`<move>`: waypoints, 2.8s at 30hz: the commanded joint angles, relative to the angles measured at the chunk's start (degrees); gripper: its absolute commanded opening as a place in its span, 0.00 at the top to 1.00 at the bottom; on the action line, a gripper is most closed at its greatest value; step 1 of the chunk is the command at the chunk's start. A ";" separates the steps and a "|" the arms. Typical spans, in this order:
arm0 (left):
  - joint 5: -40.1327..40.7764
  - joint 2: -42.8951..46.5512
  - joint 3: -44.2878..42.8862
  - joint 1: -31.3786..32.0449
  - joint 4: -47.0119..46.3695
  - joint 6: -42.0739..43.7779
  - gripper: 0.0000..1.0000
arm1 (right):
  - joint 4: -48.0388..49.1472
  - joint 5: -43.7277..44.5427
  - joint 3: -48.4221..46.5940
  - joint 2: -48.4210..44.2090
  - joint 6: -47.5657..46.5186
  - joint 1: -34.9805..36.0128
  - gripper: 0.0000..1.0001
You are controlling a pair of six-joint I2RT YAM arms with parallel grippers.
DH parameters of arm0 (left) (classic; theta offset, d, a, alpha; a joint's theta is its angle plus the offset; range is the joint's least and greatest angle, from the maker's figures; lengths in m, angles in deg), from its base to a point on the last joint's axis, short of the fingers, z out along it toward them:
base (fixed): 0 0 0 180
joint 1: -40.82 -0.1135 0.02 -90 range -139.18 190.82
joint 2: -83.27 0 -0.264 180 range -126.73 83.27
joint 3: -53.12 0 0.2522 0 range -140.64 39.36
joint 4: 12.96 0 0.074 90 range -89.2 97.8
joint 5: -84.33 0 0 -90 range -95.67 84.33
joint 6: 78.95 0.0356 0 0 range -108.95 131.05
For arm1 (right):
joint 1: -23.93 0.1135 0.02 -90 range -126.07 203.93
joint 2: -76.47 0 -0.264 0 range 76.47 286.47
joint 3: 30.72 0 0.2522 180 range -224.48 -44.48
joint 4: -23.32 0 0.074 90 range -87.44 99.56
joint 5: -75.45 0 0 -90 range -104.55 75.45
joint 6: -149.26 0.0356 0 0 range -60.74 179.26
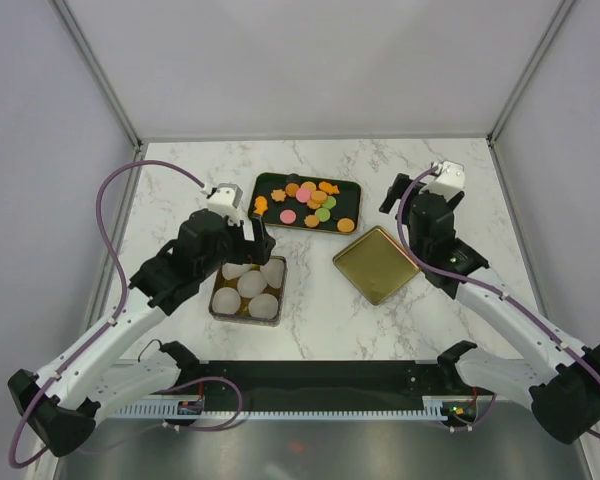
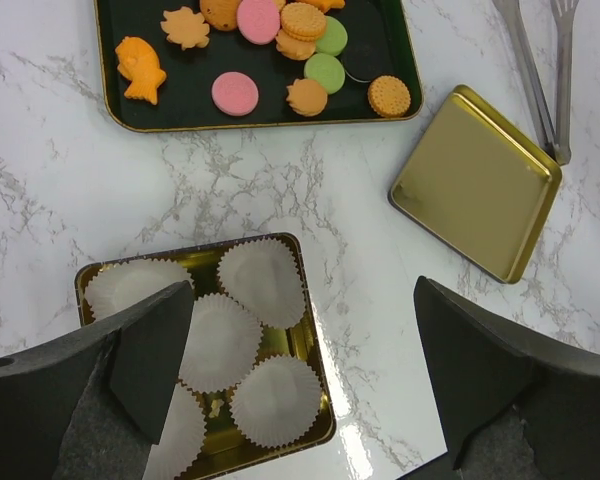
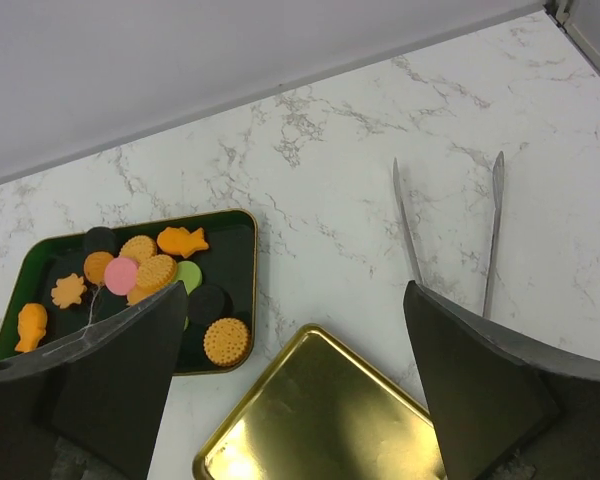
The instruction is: Pack the cookies
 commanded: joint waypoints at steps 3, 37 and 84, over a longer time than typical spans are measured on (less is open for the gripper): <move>-2.00 1.17 0.00 -0.25 -0.30 1.30 0.00 | -5.74 1.11 -0.48 -2.17 -2.56 -0.09 0.02; -8.94 0.20 0.88 -0.25 0.22 1.22 0.00 | -14.28 -21.57 -12.09 32.90 -8.63 -26.28 0.02; -7.37 -1.21 0.61 -0.34 0.22 0.78 0.00 | -19.28 -29.31 -23.25 31.06 -7.93 -23.05 0.50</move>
